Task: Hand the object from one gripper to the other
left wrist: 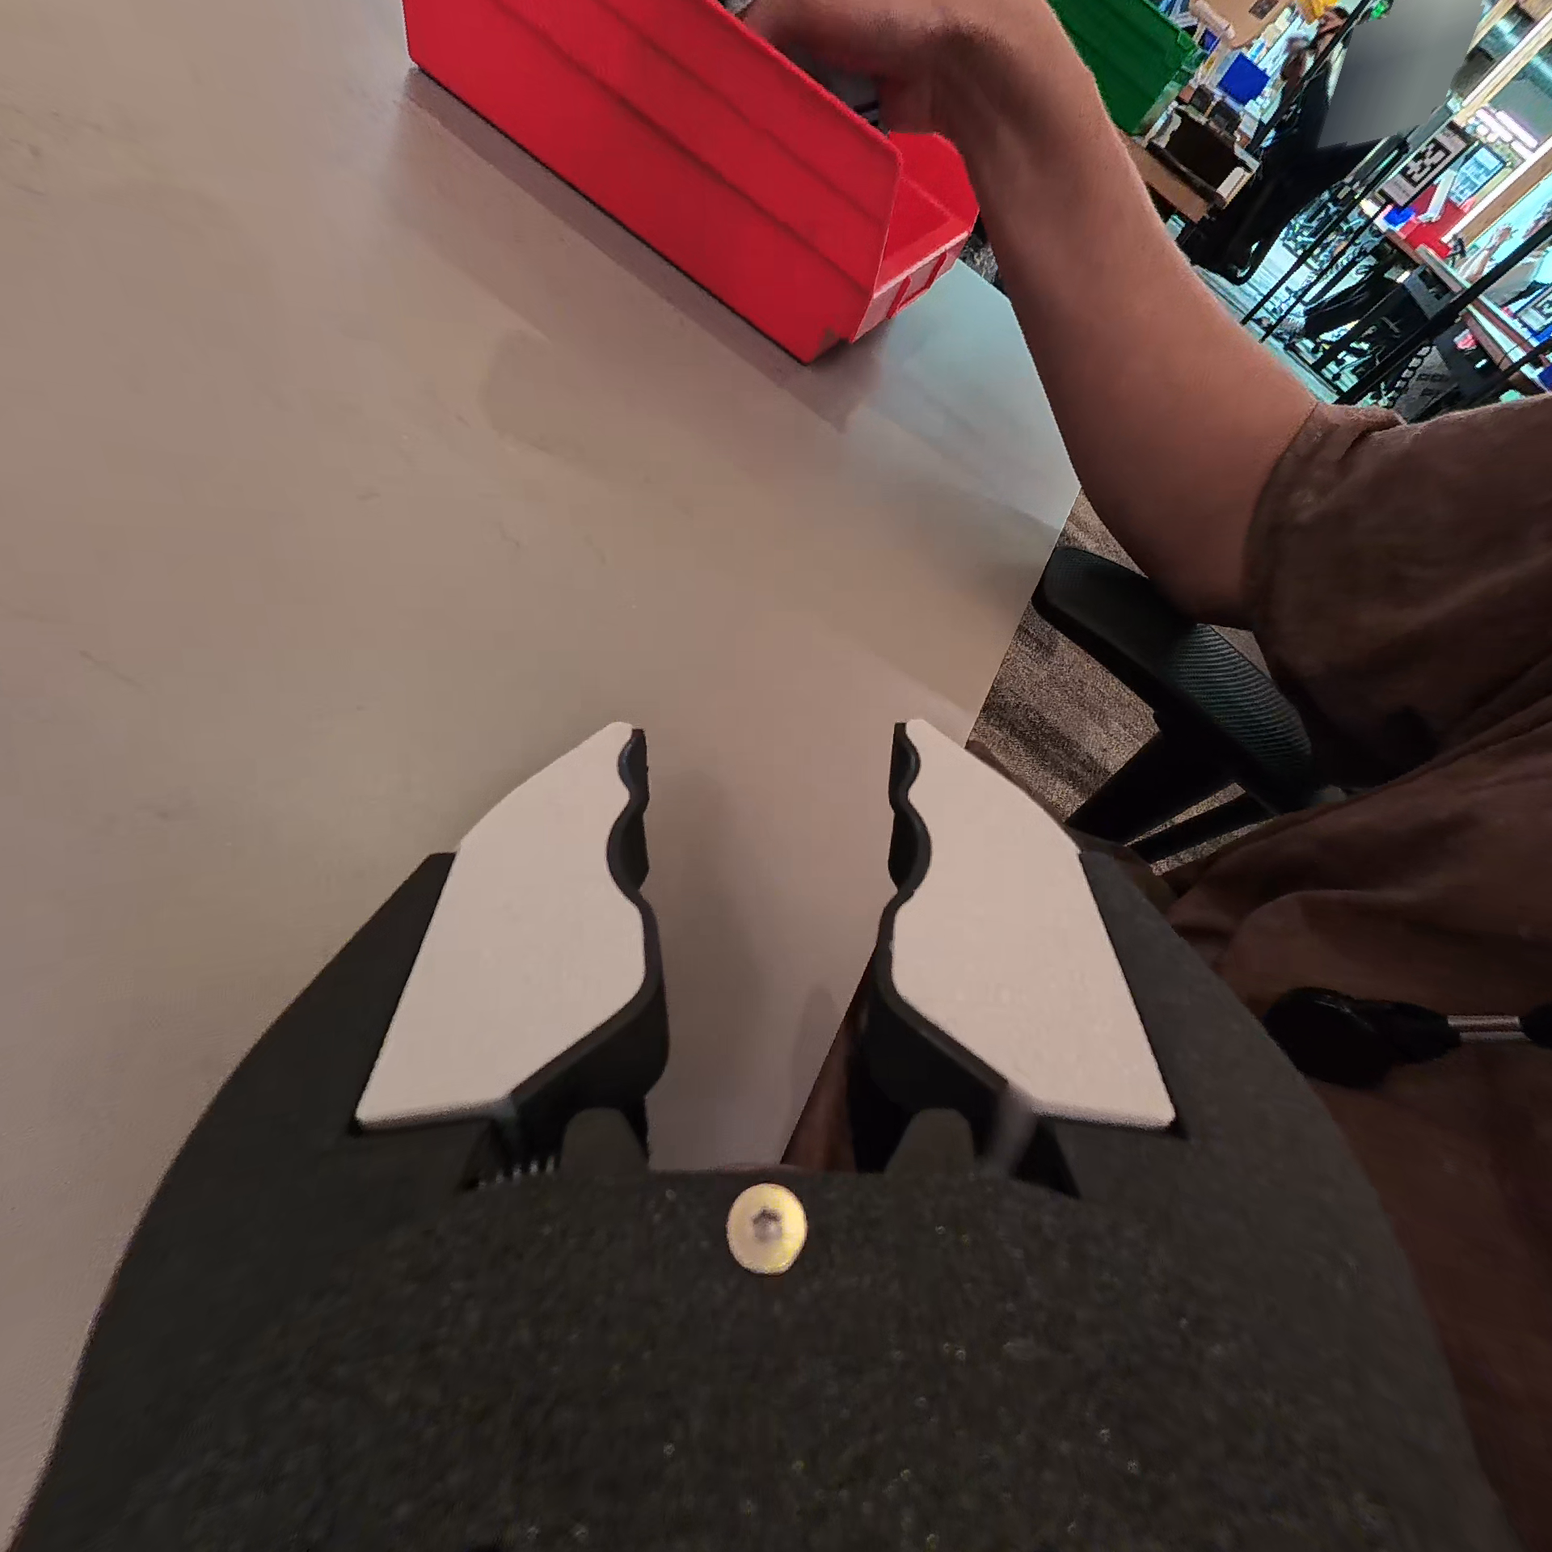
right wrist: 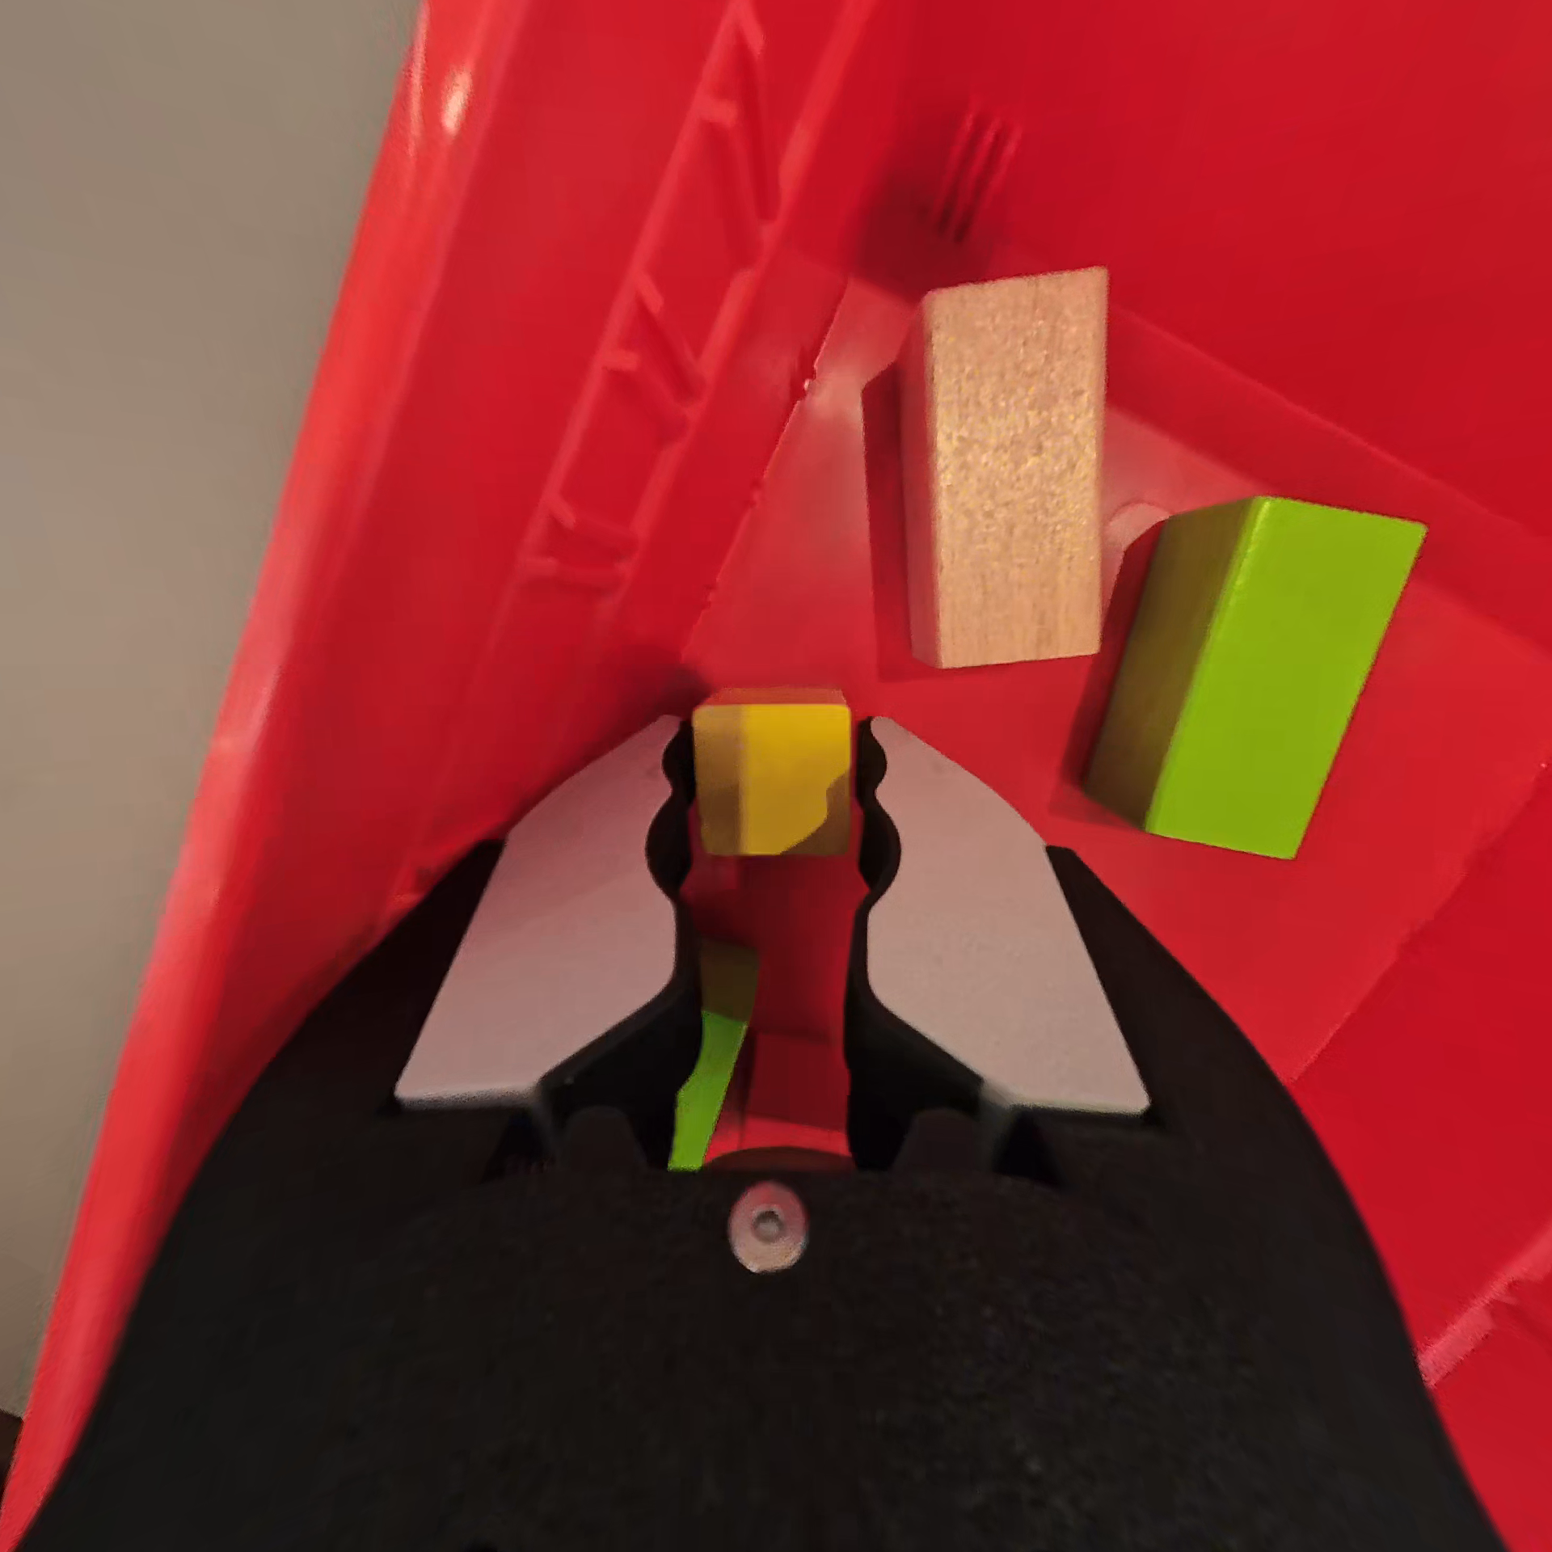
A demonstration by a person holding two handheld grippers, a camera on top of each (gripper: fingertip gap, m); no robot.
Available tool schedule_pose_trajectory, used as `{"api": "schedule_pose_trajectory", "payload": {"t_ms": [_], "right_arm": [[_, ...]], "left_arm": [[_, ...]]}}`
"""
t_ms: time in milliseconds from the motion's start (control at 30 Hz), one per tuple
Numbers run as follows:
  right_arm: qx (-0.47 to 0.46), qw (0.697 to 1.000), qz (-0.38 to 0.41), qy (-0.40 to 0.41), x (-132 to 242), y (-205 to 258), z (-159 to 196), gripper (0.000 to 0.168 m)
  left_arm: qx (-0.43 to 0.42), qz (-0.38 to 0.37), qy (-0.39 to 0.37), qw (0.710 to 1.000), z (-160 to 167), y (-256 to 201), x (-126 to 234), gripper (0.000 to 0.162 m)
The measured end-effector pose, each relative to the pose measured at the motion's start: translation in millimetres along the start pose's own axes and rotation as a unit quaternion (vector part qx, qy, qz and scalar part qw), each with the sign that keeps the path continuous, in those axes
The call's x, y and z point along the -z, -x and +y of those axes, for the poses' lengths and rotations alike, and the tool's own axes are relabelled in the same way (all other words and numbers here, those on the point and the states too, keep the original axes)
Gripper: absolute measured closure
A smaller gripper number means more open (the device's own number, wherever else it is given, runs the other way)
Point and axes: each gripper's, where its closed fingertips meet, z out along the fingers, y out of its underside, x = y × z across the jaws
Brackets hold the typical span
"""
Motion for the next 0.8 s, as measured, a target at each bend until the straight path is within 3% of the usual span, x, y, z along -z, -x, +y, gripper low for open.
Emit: {"api": "schedule_pose_trajectory", "payload": {"t_ms": [100, 200, 300, 400, 467, 567, 633, 733, 800], "right_arm": [[-0.011, 0.996, -0.024, -0.081, 40.1, 1.3, -15.3, 0.117], [0.014, 0.972, -0.018, -0.236, 143.6, 12.8, -33.8, 0.114], [0.039, 0.888, -0.032, -0.458, 261.6, 54.1, -34.0, 0.117], [0.007, 0.793, -0.039, -0.608, 318.5, 90.5, -0.9, 0.124], [-0.024, 0.763, -0.037, -0.645, 308.5, 110.0, 29.0, 0.123], [-0.048, 0.781, -0.035, -0.622, 244.7, 135.7, 66.1, 0.121], [-0.069, 0.776, -0.039, -0.625, 209.0, 147.5, 83.2, 0.12], [-0.102, 0.733, -0.039, -0.671, 200.7, 160.2, 97.5, 0.117], [-0.079, 0.736, -0.055, -0.67, 203.1, 174.9, 98.7, 0.122]], "left_arm": [[0.001, 0.001, -0.003, 1.0, -0.9, -1.0, 1.7, 0.106], [-0.003, -0.002, -0.004, 1.0, -2.1, -1.3, 4.3, 0.105], [-0.013, -0.011, -0.01, 1.0, -4.7, -0.3, 5.3, 0.105], [-0.015, -0.006, -0.011, 1.0, -4.1, -4.7, 5.0, 0.104], [-0.02, -0.012, -0.017, 1.0, -5.6, -6.2, 6.0, 0.102], [-0.026, -0.04, -0.021, 0.999, -8.4, -1.4, 8.2, 0.1], [-0.038, -0.048, -0.014, 0.998, -7.4, 2.5, 10.2, 0.1], [-0.044, -0.045, -0.005, 0.998, -9.0, 4.6, 17.0, 0.103], [-0.041, -0.044, 0.001, 0.998, -16.1, 7.6, 29.5, 0.106]]}}
